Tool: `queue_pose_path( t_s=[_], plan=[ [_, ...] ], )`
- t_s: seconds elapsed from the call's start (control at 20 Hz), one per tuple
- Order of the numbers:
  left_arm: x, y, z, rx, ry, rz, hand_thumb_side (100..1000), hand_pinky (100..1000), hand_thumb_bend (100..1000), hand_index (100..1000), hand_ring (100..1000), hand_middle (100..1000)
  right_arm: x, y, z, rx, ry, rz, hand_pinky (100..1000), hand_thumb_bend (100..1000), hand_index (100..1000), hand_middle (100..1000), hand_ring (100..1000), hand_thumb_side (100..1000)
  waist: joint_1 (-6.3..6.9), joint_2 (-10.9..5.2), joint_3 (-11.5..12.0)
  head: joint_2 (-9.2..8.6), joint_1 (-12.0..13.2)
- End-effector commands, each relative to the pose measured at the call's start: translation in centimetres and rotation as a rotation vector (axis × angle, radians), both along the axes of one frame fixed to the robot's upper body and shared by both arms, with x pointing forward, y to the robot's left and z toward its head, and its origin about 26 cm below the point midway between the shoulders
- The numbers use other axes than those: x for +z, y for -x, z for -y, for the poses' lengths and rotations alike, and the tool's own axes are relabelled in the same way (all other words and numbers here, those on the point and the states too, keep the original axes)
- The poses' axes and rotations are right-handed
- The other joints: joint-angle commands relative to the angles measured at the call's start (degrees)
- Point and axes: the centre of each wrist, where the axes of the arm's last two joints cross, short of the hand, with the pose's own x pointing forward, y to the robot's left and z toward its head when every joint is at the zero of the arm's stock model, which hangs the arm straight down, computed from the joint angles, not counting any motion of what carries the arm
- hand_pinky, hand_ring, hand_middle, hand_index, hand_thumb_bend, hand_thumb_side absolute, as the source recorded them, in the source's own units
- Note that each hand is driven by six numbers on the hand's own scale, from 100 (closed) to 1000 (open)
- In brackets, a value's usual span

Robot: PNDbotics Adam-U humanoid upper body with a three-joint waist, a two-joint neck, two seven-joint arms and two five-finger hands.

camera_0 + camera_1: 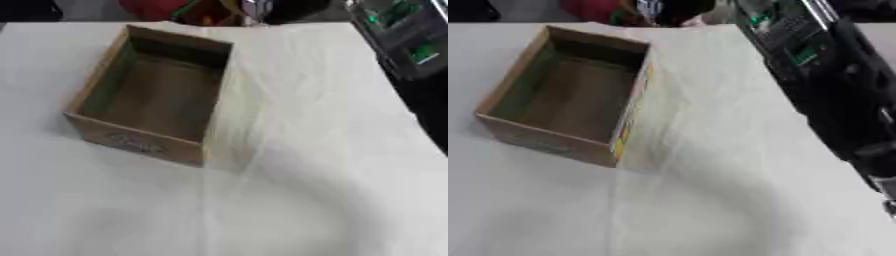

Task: Pick up objects on the table and place them in the box.

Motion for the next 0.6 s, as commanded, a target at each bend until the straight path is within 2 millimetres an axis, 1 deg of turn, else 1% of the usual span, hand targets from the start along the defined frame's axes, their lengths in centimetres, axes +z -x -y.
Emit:
queue_pose_path(
  t_s=[0.05,0.3,0.45,0.6],
  plan=[
    [0.6,0.2,0.4,-0.026,-0.009,0.023,832,366,100,646,420,486,-0.7,-2.3,-1.5,-0.026,-0.002,0.013,627,100,709,489,613,100,0.45,-1.13,0.21,-0.76,-0.37],
    [0.7,0.1,0.8,-0.051,-0.007,0.026,832,367,100,646,420,486,-3.1,-5.3,-3.3,-0.102,-0.022,0.087,632,100,693,474,607,102,0.56,-0.53,1.26,-1.23,-1.41],
    [0.7,0.1,1.0,-0.062,-0.006,0.028,832,366,100,645,420,486,-5.7,-7.1,-4.1,-0.149,-0.024,0.076,630,100,694,475,608,100,0.59,-0.3,1.74,-1.64,-2.01],
    [0.8,0.1,1.1,-0.069,-0.001,0.029,832,366,100,644,420,485,-8.2,-8.3,-4.4,-0.19,-0.015,0.041,631,100,702,484,614,100,0.7,-0.21,1.89,-2.06,-2.12]
  ],
)
